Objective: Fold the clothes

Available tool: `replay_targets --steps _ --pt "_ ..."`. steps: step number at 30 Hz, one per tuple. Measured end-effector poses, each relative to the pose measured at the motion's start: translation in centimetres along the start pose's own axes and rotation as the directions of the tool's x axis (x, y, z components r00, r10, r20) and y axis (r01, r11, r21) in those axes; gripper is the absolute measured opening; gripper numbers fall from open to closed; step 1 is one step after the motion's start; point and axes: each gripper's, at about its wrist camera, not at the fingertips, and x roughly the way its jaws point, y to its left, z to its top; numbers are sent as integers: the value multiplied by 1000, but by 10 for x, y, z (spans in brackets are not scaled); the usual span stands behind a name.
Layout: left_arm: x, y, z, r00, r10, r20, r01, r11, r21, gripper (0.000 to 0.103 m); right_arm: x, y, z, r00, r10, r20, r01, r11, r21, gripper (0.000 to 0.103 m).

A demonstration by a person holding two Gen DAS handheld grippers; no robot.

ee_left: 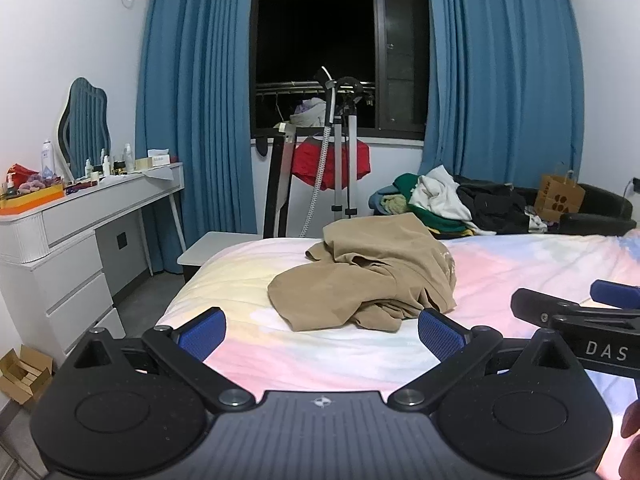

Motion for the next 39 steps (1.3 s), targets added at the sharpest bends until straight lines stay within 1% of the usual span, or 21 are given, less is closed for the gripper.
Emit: replay_targets --steps 3,5,6,7,8,10,11,14,18,22,25,28,32,37,39 --pt "1 2 1 1000 6 2 -6 1000 -21 103 -2 2 1 1000 -3 13 3 1000 -24 103" --pt "10 4 5 1000 8 -22 -8 1000 -16 103 -1 1 0 1000 -3 10 4 1000 -31 103" --pt "10 11 6 1000 3 -15 -4 999 -32 103 0 1 0 1000 -4 7 4 999 -35 103" --pt "3 8 2 1000 6 13 -6 1000 -25 103 2 3 0 1000 -6 6 6 999 -44 103" --pt "-1 8 1 1000 10 24 -10 1000 -18 103 2 5 -2 1000 -8 8 9 999 -51 103" --pt "-1 5 1 1000 22 20 -22 1000 -3 103 1 8 -7 1000 -20 17 21 998 -53 103" --pt "-7 8 2 1000 20 23 -19 1000 -11 103 1 7 -6 999 -32 22 33 998 -52 103" --pt "-8 8 -1 999 31 37 -31 999 -13 103 -4 8 -3 997 -68 42 70 996 -51 103" --pt "-1 8 -4 999 31 25 -30 999 -18 103 -7 3 -1 997 -63 47 65 997 -30 103" --pt "1 8 -7 999 27 32 -26 999 -26 103 -6 -1 0 999 -43 32 43 999 8 103" --pt "1 8 -9 999 9 35 -8 999 -35 103 -4 -3 -1 999 -35 17 35 999 33 103" --pt "6 6 -12 1000 -2 21 3 999 -47 103 -4 -4 -2 999 -30 15 30 999 34 103" --pt "8 4 -16 1000 0 27 1 1000 -30 103 -4 -3 -2 999 -32 28 31 999 28 103" --pt "8 3 -19 999 -26 30 28 999 -43 103 -7 -1 -3 998 -40 46 40 999 18 103" --pt "10 3 -21 999 0 33 2 999 -38 103 -5 -3 -3 998 -40 43 39 999 28 102"
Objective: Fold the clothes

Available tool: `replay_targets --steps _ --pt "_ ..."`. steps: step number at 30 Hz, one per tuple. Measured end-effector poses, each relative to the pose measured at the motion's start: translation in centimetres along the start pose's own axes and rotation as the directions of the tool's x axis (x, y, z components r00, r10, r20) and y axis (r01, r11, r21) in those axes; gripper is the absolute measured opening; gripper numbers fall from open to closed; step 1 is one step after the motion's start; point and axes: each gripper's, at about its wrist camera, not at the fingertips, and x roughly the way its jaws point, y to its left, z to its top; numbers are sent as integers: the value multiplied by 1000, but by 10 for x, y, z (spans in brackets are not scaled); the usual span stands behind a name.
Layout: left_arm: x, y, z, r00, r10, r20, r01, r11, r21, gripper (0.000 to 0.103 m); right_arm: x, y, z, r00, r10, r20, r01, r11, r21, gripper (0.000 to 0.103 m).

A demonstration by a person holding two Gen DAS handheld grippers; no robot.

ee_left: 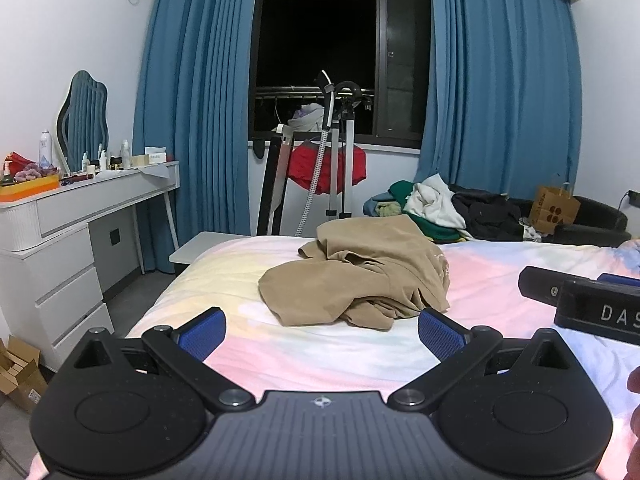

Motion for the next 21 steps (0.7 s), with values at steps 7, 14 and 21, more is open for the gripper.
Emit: replay_targets --steps 7,14,21 --pt "16 1 -6 997 70 -31 -71 998 -3 103 1 -7 2 1000 -13 5 12 1000 23 100" --pt "43 5 -9 993 50 -108 -49 999 8 103 3 -22 5 999 -39 -5 40 997 71 100" --pt "86 -27 8 995 33 -98 -15 984 177 103 9 -41 1 993 -106 -42 109 991 71 100"
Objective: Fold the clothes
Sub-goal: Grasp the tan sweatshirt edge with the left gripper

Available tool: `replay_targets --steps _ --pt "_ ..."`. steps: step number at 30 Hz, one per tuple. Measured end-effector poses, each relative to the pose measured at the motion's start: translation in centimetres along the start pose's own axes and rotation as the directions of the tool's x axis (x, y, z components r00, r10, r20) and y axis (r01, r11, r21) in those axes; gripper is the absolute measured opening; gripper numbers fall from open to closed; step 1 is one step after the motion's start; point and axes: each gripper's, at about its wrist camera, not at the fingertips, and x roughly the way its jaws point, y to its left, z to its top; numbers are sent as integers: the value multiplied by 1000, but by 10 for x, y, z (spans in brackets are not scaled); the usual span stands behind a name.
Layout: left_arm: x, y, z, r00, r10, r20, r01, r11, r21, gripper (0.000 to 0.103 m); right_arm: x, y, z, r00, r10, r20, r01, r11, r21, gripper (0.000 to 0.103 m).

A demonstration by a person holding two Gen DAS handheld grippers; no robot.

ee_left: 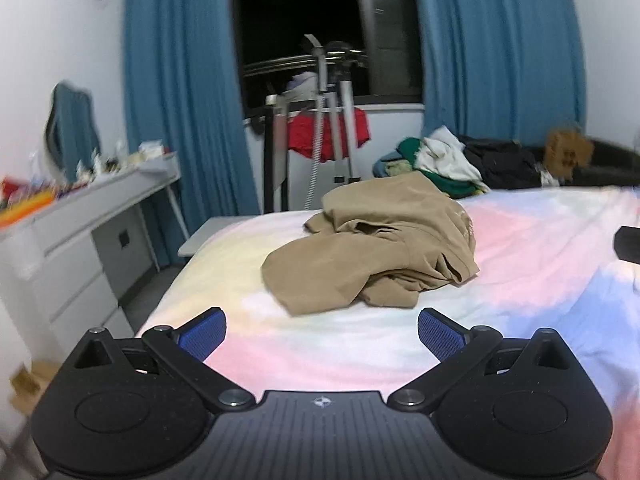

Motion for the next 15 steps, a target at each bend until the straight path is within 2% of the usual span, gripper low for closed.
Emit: replay_targets --steps 7,12,15 --pt "68 -41 23 998 -9 60 3 994 111 102 12 -44 -1 999 -18 -38 23 989 144 100" --pt "136 -66 39 996 9 86 -24 985 173 96 28 -65 -11 995 -44 -85 62 975 213 100" --pt "182 -74 47 996 44 74 -58 980 190 88 40 -70 -18 994 -37 -107 63 967 246 100"
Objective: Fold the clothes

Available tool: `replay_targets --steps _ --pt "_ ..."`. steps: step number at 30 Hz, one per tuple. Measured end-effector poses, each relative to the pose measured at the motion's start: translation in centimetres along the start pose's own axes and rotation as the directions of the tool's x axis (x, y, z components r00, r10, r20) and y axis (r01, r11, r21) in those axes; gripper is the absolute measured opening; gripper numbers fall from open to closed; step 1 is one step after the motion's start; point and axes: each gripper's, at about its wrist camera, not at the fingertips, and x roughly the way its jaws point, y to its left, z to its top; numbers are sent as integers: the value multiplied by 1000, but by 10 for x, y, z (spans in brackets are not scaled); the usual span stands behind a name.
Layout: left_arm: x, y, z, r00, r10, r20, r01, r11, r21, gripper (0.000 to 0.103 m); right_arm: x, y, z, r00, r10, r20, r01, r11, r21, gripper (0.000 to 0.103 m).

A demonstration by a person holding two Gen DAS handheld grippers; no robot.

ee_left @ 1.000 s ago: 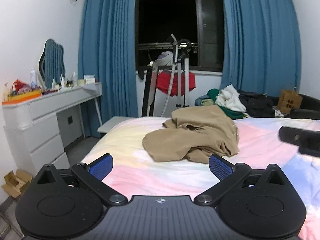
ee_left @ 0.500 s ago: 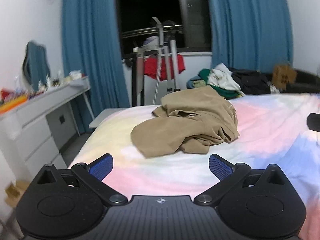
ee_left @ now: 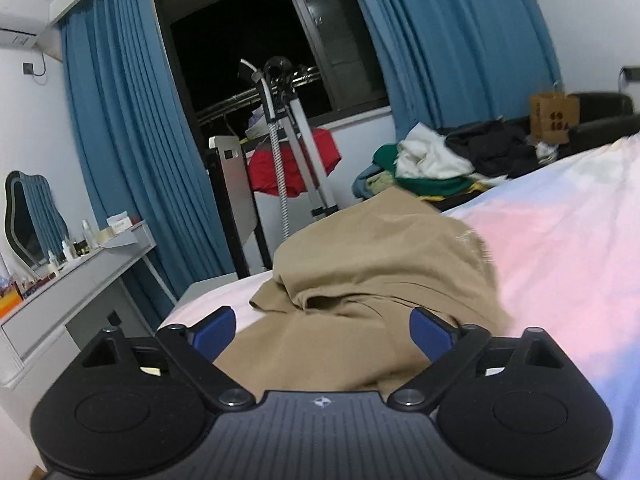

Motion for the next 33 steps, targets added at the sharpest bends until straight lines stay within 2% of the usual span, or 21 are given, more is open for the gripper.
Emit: replay_targets --steps 3,6,7,8,9,11,12,17,25,29,33 --pt "42 2 -1 999 18 -29 -18 1000 12 82 14 -1 -4 1000 -3 -20 3 1000 0 100" --pt "79 8 -4 998 28 -55 -27 999 18 68 26 -3 -9 999 1 -41 -1 1000 3 100" --pt "88 12 -4 998 19 -61 -19 1000 2 61 30 -2 -10 999 4 -45 -4 1000 4 100" --pt "94 16 -5 998 10 -56 -12 1000 -22 48 33 -2 -11 999 7 -48 -6 1000 3 100" --pt "98 21 -5 999 2 -50 -4 999 -48 41 36 -1 -12 999 9 -49 -9 1000 -1 100" --pt "100 30 -6 999 -17 -49 12 995 -101 9 41 2 -16 999 11 -51 -12 1000 -16 100" --pt "96 35 -5 998 -34 -45 28 991 -131 6 43 3 -17 998 12 -55 -14 1000 -25 100" --pt "46 56 5 996 -82 38 88 969 -229 2 40 10 -18 999 32 -14 -33 998 -57 100" --pt "-109 83 20 961 -160 226 215 946 -243 1 25 22 -15 993 92 67 -85 991 -107 100" --pt "-187 97 14 949 -187 253 250 938 -242 1 12 34 -13 979 195 57 -186 973 -135 100" --pt "-245 124 -4 942 -178 286 268 910 -315 0 -11 51 -16 943 331 -10 -329 934 -141 100"
